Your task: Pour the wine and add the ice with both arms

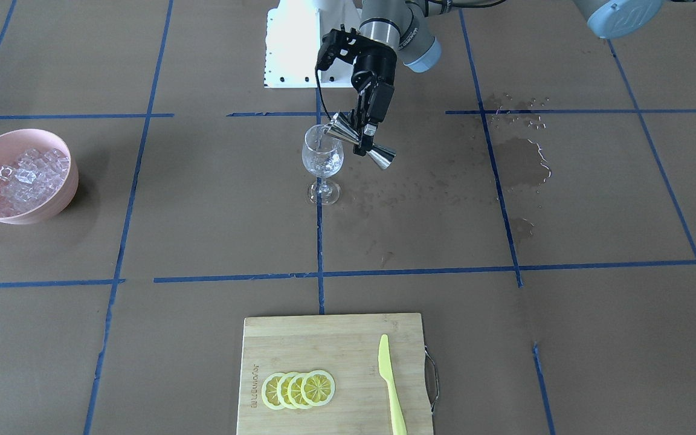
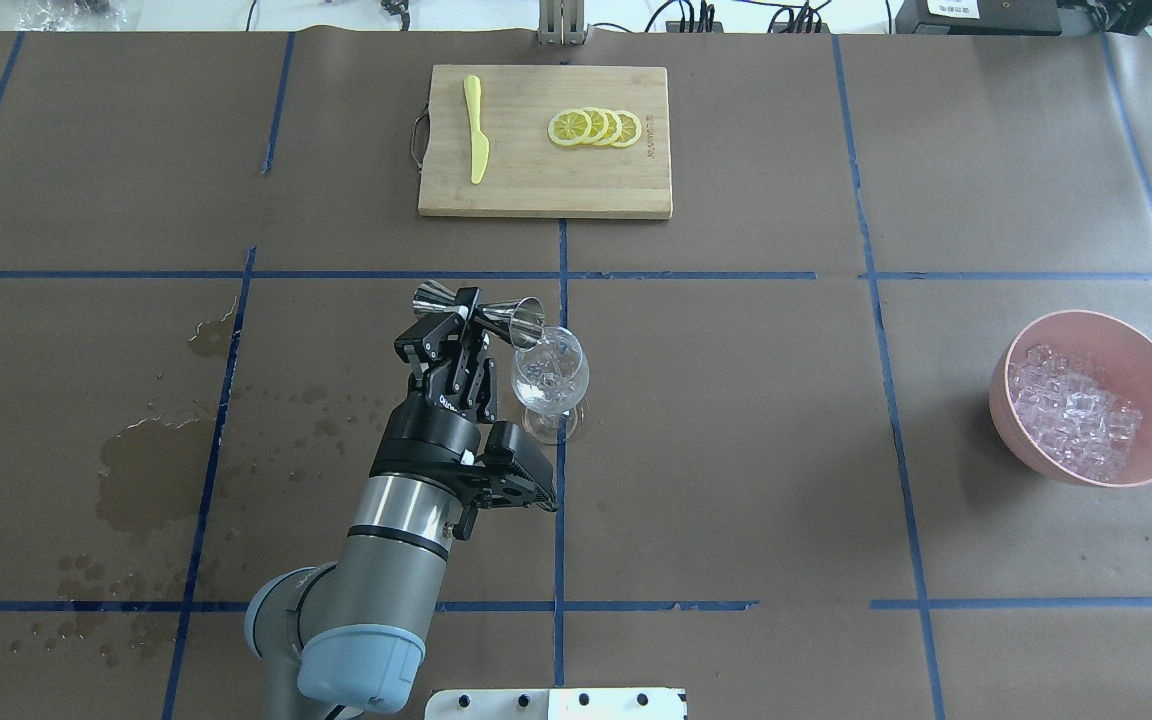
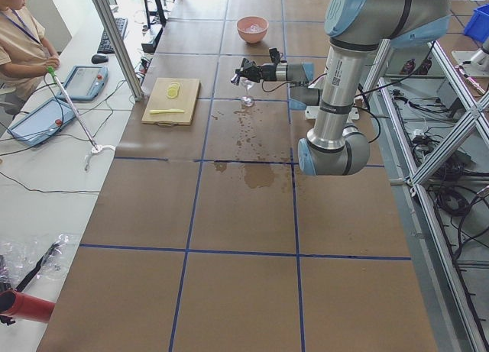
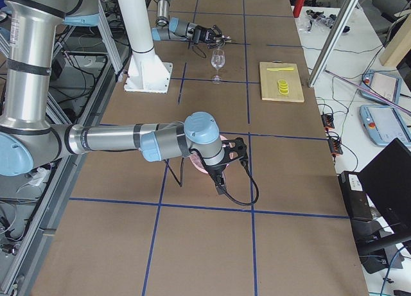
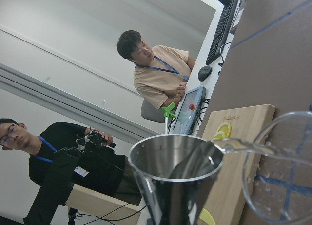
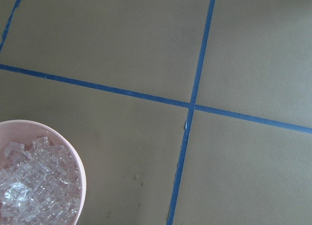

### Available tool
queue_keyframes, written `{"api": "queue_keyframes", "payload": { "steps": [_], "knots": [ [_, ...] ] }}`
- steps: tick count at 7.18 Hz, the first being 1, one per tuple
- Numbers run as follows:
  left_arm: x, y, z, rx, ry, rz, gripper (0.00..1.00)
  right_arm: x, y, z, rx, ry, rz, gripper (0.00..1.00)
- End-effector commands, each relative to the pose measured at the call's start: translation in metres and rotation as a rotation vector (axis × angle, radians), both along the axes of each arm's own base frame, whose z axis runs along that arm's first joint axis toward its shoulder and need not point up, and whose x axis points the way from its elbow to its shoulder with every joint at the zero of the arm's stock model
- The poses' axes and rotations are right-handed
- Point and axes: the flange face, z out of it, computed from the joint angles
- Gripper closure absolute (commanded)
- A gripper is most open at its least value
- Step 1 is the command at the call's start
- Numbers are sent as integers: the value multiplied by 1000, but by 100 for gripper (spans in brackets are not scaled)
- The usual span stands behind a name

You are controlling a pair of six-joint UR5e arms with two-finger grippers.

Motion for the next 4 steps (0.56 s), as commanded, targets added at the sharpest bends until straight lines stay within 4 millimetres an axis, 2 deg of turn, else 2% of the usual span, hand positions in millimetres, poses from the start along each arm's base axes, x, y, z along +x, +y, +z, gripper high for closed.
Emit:
{"api": "queue_keyframes", "payload": {
  "steps": [1,4],
  "knots": [
    [-3,-1,-5,24,-105,-35,100,0,2,2,-4,-2,0,0],
    [-2,3,-6,53,-234,-38,100,1,2,2,-6,-9,2,0]
  ]
}}
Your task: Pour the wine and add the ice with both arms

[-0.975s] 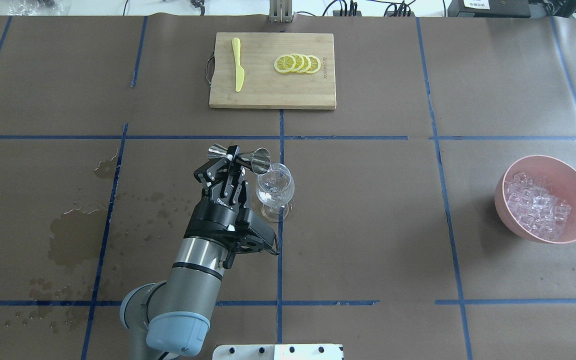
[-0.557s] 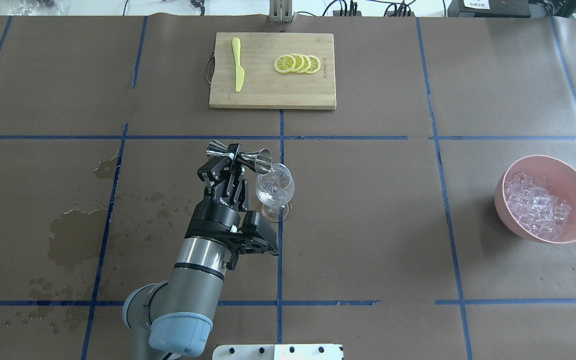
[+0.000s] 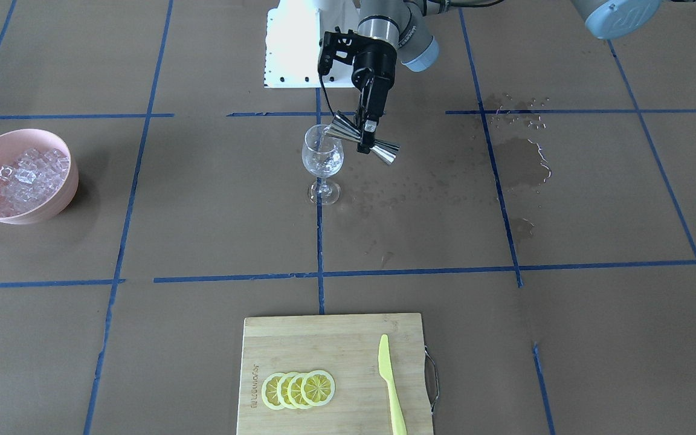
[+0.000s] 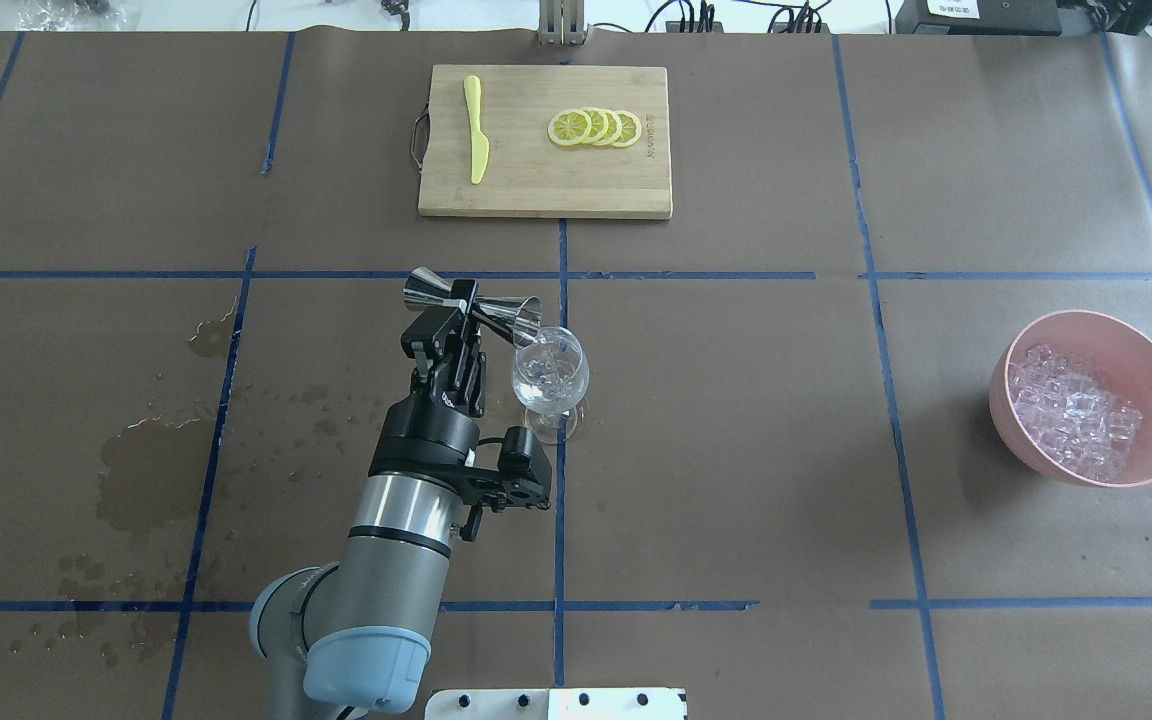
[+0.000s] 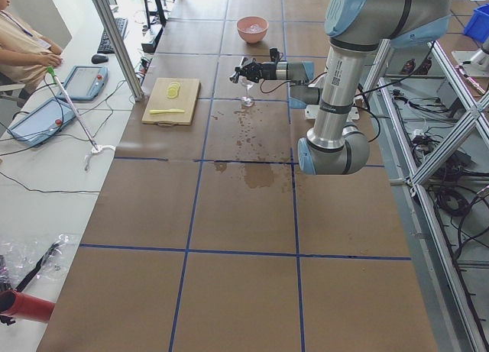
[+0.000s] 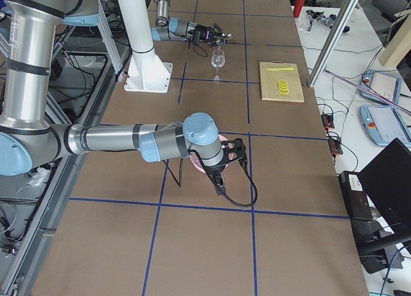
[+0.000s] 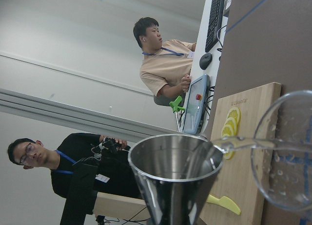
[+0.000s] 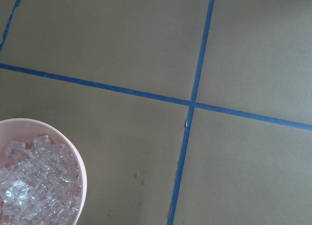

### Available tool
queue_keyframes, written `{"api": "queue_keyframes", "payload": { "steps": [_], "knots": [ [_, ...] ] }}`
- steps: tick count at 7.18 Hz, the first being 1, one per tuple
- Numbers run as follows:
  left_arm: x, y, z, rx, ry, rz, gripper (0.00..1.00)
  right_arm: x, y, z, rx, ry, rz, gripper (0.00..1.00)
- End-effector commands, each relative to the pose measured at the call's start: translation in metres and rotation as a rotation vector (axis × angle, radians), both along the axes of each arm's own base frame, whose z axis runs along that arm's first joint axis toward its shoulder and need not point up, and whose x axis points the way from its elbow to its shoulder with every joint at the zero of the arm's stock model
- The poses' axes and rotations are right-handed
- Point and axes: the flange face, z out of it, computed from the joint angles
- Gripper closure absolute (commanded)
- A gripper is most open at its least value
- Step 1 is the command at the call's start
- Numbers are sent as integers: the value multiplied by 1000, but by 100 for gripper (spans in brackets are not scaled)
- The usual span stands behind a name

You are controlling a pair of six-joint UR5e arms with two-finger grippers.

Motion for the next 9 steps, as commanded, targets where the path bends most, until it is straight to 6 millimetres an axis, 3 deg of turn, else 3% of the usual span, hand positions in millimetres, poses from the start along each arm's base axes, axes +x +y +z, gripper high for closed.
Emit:
{"api": "queue_keyframes", "payload": {
  "steps": [1,6,8,9],
  "knots": [
    [1,3,-4,19,-86,-1,100,0,1,1,-2,-1,0,0],
    [3,11,-15,46,-179,7,100,6,9,5,-14,-5,15,0],
    [-3,14,-20,49,-116,12,100,7,11,7,-17,-5,18,0],
    [-12,18,-20,60,-5,16,100,7,11,7,-16,-5,18,0]
  ]
}}
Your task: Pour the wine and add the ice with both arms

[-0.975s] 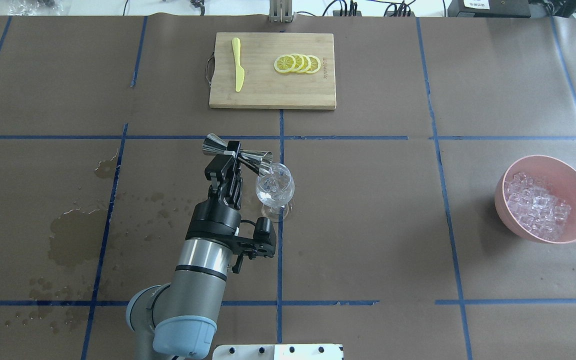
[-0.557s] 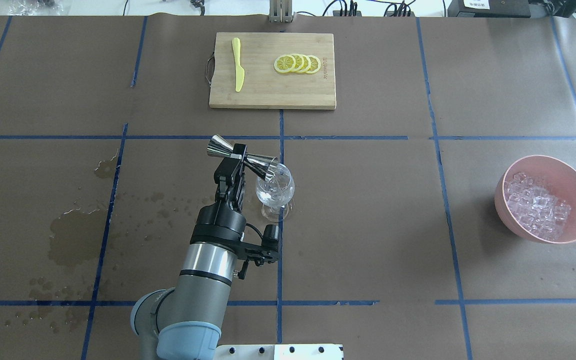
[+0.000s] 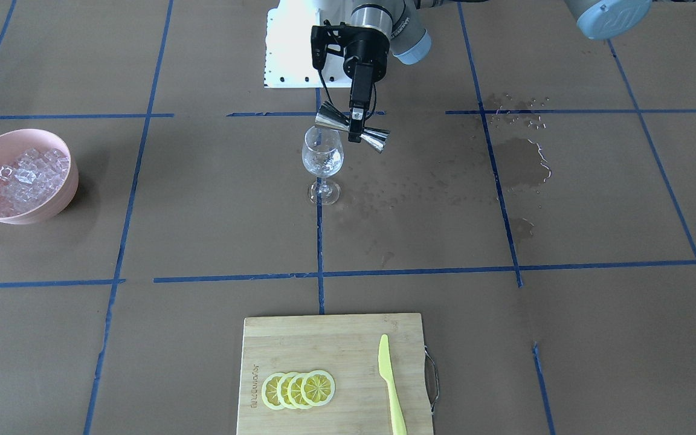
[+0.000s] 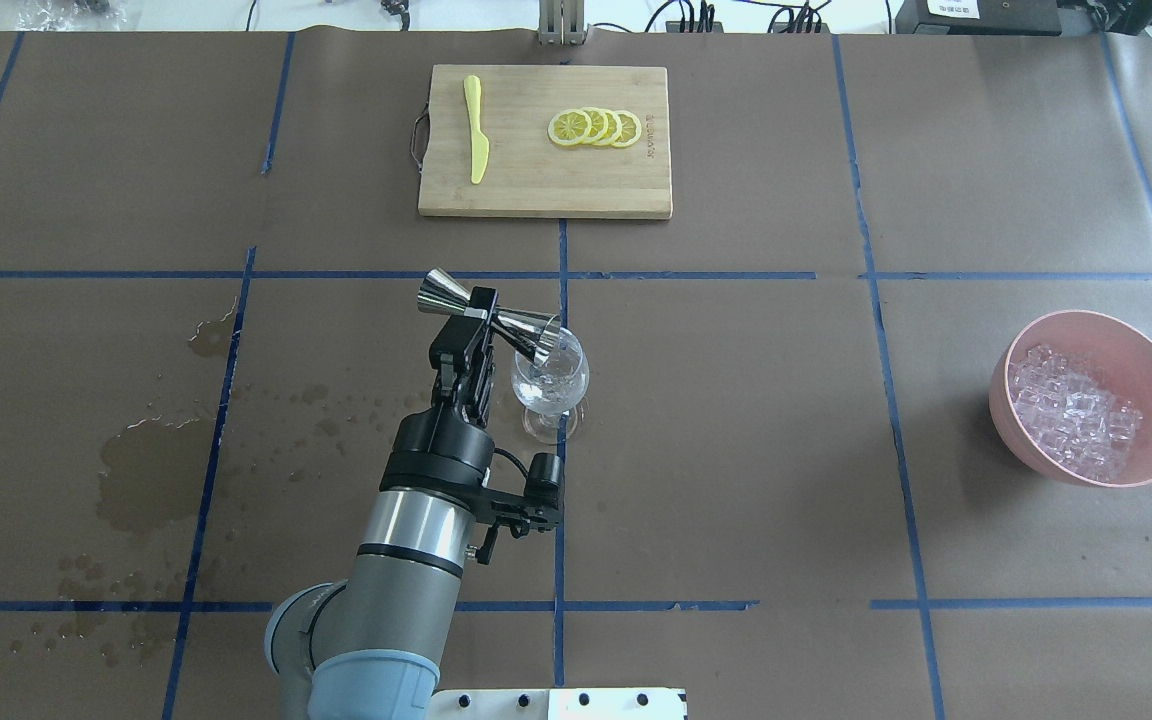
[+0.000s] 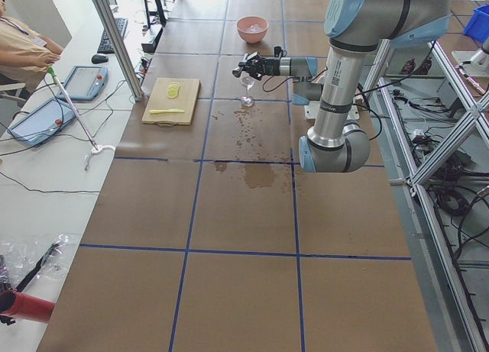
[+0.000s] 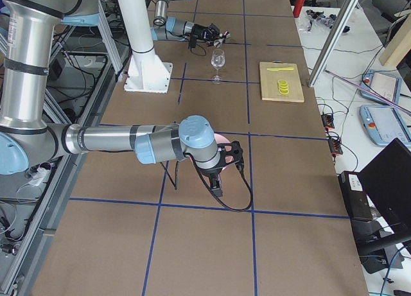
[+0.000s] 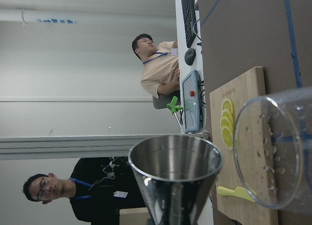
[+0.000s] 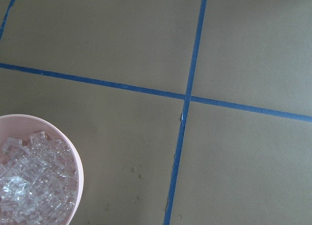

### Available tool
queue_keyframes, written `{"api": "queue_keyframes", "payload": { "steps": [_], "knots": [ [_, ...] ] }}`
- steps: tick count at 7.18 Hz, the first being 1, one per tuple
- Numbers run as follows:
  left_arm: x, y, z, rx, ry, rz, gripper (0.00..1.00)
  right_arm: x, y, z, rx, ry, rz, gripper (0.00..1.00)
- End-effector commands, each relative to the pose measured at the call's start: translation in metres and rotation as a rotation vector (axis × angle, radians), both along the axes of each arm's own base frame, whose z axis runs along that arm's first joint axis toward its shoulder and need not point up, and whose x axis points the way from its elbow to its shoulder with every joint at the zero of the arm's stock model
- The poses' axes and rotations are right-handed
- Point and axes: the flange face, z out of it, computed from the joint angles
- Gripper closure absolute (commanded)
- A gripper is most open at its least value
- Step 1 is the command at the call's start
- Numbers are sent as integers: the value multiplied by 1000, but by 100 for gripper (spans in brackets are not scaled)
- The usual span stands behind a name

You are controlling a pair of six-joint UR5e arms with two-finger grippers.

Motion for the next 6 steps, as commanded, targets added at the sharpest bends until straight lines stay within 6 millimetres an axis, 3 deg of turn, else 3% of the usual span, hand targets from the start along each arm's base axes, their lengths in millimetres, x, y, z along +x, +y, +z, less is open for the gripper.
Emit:
{"api": "queue_keyframes", "payload": {
  "steps": [1,2,4,5,6],
  "knots": [
    [-17,15,-1,20,232,27,100,1,1,-1,2,0,1,0],
    [-32,18,-5,31,351,35,100,1,1,-2,5,0,3,0],
    [-41,18,0,34,396,36,100,2,1,-4,9,2,5,0],
    [-46,20,13,33,438,40,100,2,0,-4,11,2,5,0],
    [-63,22,60,34,485,43,100,2,0,-4,11,2,5,0]
  ]
}}
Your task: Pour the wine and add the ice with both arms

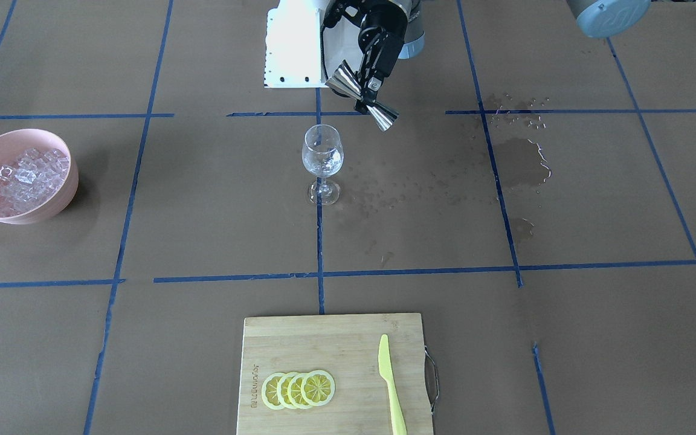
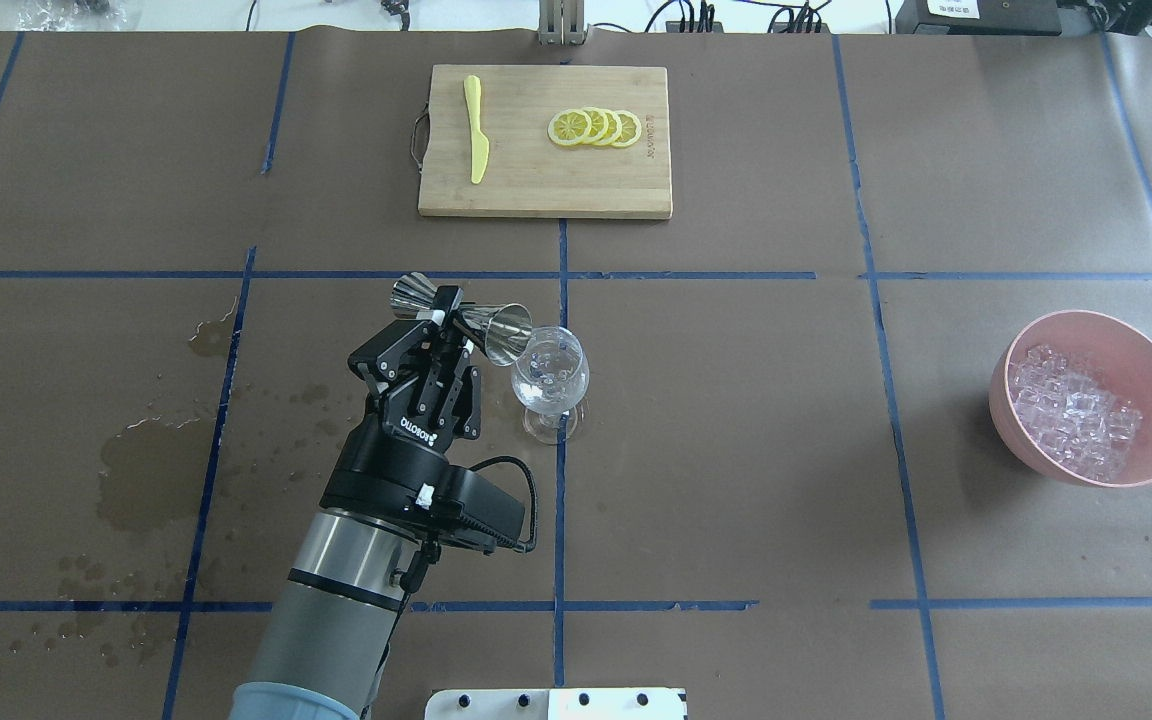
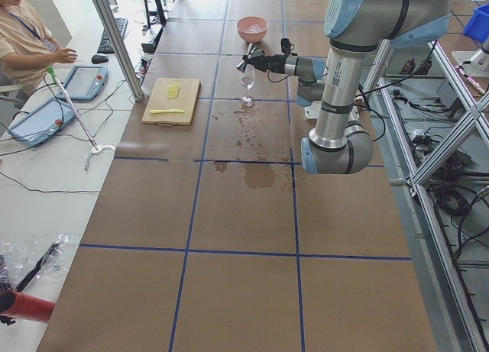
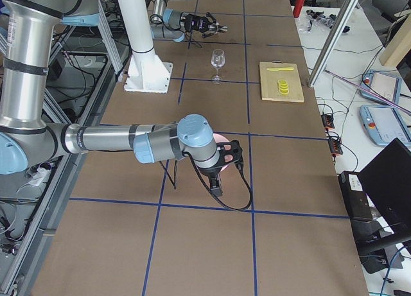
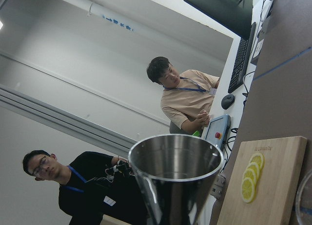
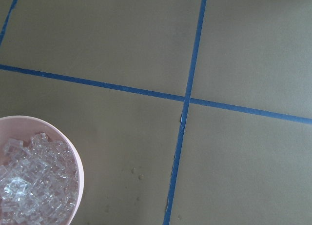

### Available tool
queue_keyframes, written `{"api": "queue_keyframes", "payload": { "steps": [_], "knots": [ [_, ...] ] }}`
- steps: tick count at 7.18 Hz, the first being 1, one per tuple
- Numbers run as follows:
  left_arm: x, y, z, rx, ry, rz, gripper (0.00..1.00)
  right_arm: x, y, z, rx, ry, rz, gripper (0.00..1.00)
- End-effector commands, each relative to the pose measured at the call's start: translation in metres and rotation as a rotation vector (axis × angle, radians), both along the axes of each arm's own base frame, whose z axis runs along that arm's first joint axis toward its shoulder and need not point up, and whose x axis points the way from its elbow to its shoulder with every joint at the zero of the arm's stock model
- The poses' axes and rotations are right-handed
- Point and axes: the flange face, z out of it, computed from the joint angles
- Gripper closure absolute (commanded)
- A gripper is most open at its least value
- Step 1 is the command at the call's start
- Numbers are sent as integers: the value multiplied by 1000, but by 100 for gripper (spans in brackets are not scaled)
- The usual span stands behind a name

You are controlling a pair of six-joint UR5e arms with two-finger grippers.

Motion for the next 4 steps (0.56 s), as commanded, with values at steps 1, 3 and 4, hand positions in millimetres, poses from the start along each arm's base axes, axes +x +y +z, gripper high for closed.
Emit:
{"api": "queue_keyframes", "payload": {
  "steps": [1,3,4],
  "knots": [
    [-28,4,63,5,104,8,100,0,0,-1,2,1,-1,0],
    [-45,8,100,7,140,14,100,0,0,0,1,2,-1,0],
    [-60,10,131,7,144,17,100,0,0,0,2,2,-1,0]
  ]
}}
